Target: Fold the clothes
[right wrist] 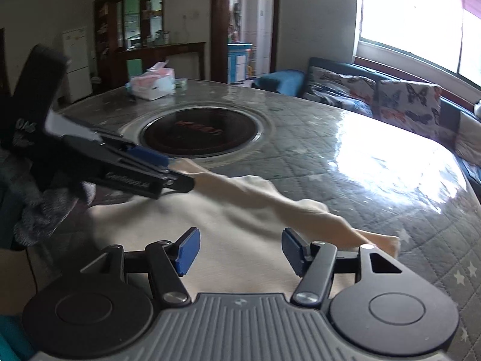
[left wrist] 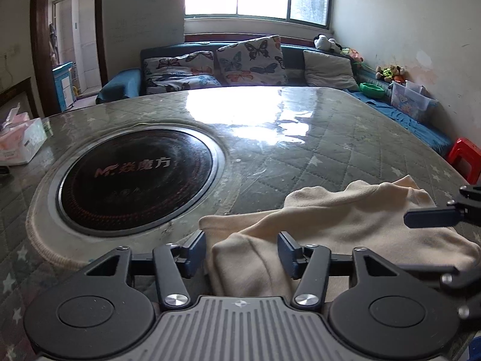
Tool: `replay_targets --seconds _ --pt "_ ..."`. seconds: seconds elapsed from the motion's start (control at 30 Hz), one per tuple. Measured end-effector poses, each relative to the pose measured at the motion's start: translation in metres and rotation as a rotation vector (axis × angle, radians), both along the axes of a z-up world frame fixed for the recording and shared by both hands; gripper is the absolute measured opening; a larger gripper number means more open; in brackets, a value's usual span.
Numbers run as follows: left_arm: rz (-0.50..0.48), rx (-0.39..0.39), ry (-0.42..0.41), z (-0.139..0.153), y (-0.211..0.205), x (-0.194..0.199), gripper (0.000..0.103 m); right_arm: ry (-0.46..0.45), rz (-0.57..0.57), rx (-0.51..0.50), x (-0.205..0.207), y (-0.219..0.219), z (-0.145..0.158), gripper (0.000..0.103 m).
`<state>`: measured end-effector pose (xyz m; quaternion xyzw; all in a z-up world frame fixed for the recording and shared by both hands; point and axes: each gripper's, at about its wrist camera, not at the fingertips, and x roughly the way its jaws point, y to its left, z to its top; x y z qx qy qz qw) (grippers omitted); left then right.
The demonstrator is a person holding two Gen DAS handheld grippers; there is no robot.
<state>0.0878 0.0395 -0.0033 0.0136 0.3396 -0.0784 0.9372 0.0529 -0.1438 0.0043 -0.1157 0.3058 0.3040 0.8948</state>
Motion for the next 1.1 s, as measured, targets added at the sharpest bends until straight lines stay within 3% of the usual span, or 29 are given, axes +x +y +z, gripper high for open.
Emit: replay_targets --seconds 0.27,0.57,0.73,0.93,1.1 --pt "0.082 -0.035 -0.006 0.002 0.02 -0.019 0.084 -0.037 0.08 -0.034 -0.025 0.02 0.0 0.069" --pt "0.214 -0.099 0.019 -0.005 0.055 -0.035 0.084 -0.088 0.221 -0.113 -0.047 0.052 -0.003 0.069" --pt "0.223 -0.122 0.016 -0.005 0.062 -0.044 0.084 -0.104 0.313 -0.137 -0.056 0.074 -0.007 0.064" --pt "0.247 -0.141 0.013 -0.003 0.072 -0.049 0.084 -0.08 0.394 -0.088 -0.059 0.089 -0.008 0.054" --pt "0.252 -0.15 0.03 -0.007 0.076 -0.051 0.084 -0.043 0.429 -0.118 -0.058 0.103 -0.022 0.055"
